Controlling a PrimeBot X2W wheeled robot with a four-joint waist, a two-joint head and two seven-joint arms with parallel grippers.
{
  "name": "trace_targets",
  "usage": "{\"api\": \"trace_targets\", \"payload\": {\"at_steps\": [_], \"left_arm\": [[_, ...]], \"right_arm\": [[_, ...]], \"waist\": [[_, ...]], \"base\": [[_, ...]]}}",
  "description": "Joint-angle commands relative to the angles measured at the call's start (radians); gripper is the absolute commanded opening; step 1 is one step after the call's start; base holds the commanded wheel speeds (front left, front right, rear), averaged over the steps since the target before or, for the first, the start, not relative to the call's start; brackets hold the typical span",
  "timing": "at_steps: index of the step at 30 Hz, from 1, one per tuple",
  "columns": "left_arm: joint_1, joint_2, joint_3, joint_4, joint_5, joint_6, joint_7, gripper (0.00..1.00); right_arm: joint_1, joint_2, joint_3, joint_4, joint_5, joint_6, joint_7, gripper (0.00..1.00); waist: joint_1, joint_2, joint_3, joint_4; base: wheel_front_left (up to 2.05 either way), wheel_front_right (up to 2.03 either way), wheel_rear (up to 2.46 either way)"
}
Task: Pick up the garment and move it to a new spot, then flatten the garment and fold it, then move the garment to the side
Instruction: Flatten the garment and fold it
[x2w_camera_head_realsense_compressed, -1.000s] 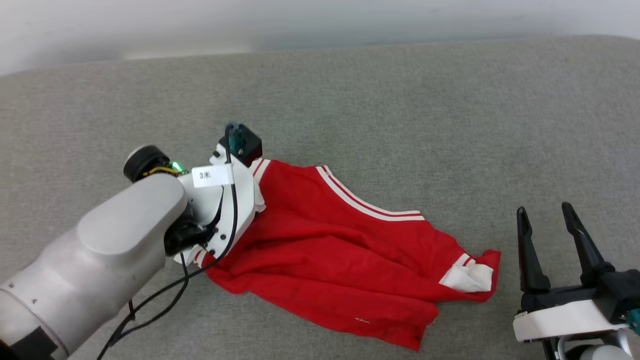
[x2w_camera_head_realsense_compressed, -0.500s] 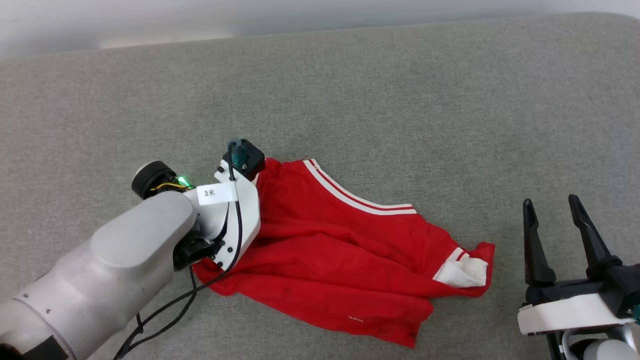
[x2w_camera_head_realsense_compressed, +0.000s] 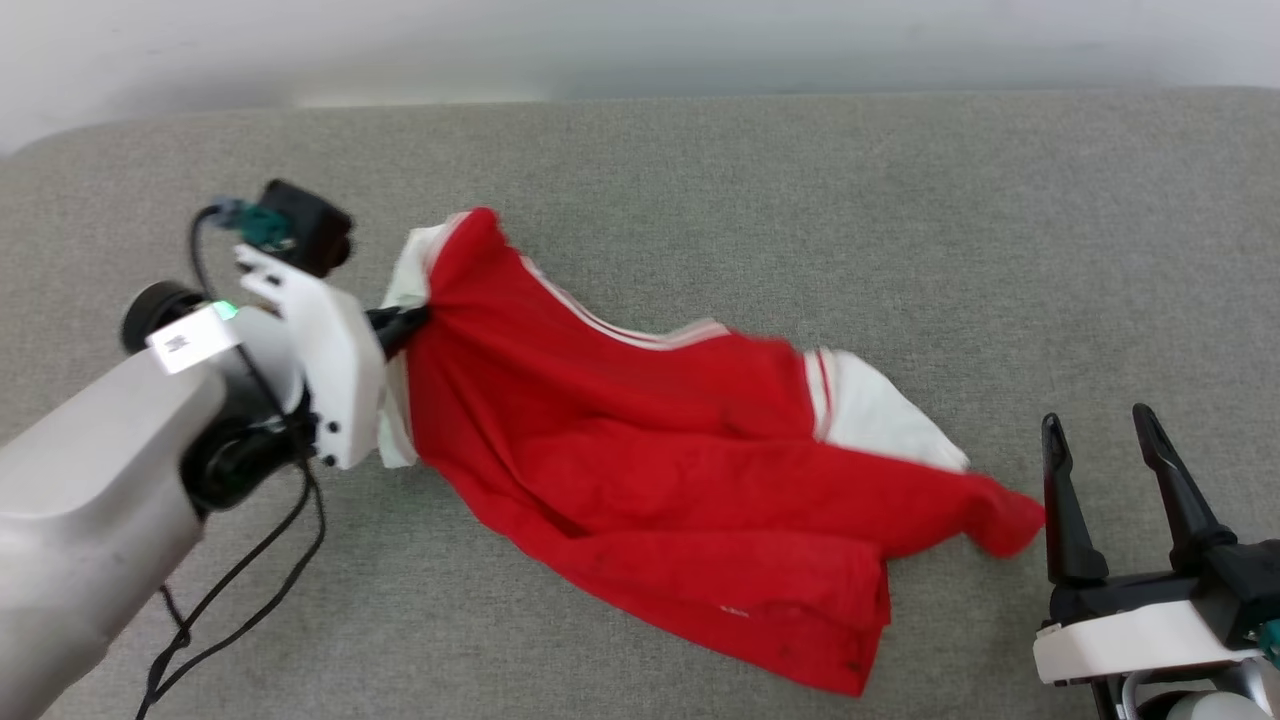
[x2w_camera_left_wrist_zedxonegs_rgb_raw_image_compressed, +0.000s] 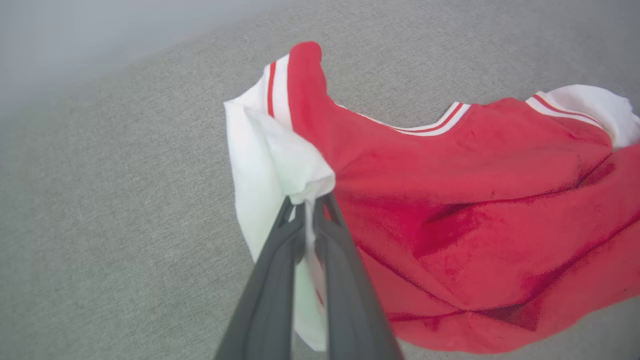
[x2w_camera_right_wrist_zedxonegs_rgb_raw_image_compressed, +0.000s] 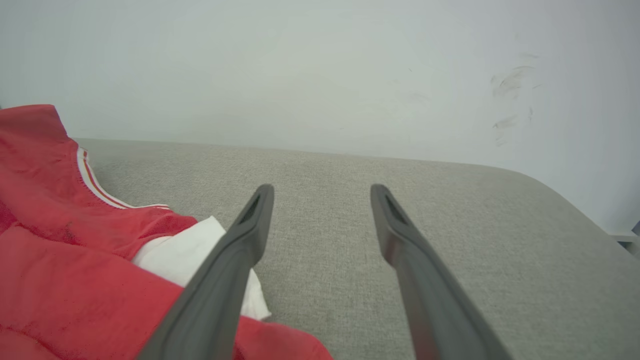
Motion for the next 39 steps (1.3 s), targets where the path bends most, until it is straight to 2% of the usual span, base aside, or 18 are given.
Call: {"api": "trace_targets", "payload": {"at_steps": [1,5,10,14,18,19,23,27,31,32,36,39], "left_arm": [[0.031,0.018,0.019,0.02,-0.023,0.016,-0.021,0.0],[0.101,0.062,0.063,0.112,-0.078,0.052,-0.081,0.0],[0.22,0.09,0.096,0.236,-0.148,0.057,-0.158,0.0],[0.296,0.076,0.106,0.331,-0.196,0.049,-0.179,0.0],[0.331,0.057,0.084,0.412,-0.186,0.04,-0.183,0.0],[0.31,0.041,0.082,0.445,-0.172,0.04,-0.208,1.0],[0.244,0.058,0.061,0.45,-0.102,0.048,-0.243,1.0],[0.183,0.102,0.04,0.394,-0.034,0.057,-0.244,1.0],[0.11,0.148,0.019,0.28,0.04,0.091,-0.222,1.0],[0.053,0.169,0.008,0.178,0.09,0.119,-0.196,1.0],[-0.02,0.143,0.006,0.038,0.11,0.131,-0.136,1.0],[-0.06,0.101,-0.012,-0.037,0.108,0.115,-0.067,1.0]], "right_arm": [[0.002,0.001,0.0,-0.005,-0.007,-0.001,-0.002,1.0],[-0.005,0.001,-0.003,-0.008,-0.012,-0.001,-0.002,1.0],[0.0,0.001,-0.014,-0.009,-0.009,-0.001,-0.002,1.0],[0.0,0.001,-0.015,-0.003,-0.009,-0.001,-0.002,1.0],[-0.004,0.001,-0.007,0.003,-0.014,-0.001,-0.002,1.0],[0.003,0.001,-0.007,0.004,-0.014,-0.001,-0.002,1.0],[0.019,0.001,-0.01,0.006,-0.013,-0.001,-0.002,1.0],[0.034,0.001,-0.014,0.006,-0.005,-0.001,-0.002,1.0],[0.048,0.001,-0.012,0.005,0.001,-0.001,-0.002,1.0],[0.048,0.001,-0.006,0.005,0.008,-0.001,-0.002,1.0],[0.038,0.001,0.0,0.004,0.008,-0.001,-0.002,1.0],[0.029,0.001,0.007,0.002,0.008,-0.001,-0.002,1.0]], "waist": [[0.0,0.0,0.009,-0.004],[0.0,0.0,0.03,-0.022],[0.0,0.0,0.045,-0.035],[0.0,0.0,0.046,-0.032],[0.0,0.0,0.032,-0.024],[0.0,0.0,0.015,-0.017],[0.0,0.0,-0.013,-0.009],[0.0,0.0,-0.037,-0.002],[0.0,0.0,-0.052,0.0],[0.0,0.0,-0.055,-0.003],[0.0,0.0,-0.05,-0.01],[0.0,0.0,-0.042,-0.022]], "base": [[0.0,0.0,0.0],[0.0,0.0,0.0],[0.0,0.0,0.0],[0.0,0.0,0.0],[0.0,0.0,0.0],[0.0,0.0,0.0],[0.0,0.0,0.0],[0.0,0.0,0.0],[0.0,0.0,0.0],[0.0,0.0,0.0],[0.0,0.0,0.0],[0.0,0.0,0.0]]}}
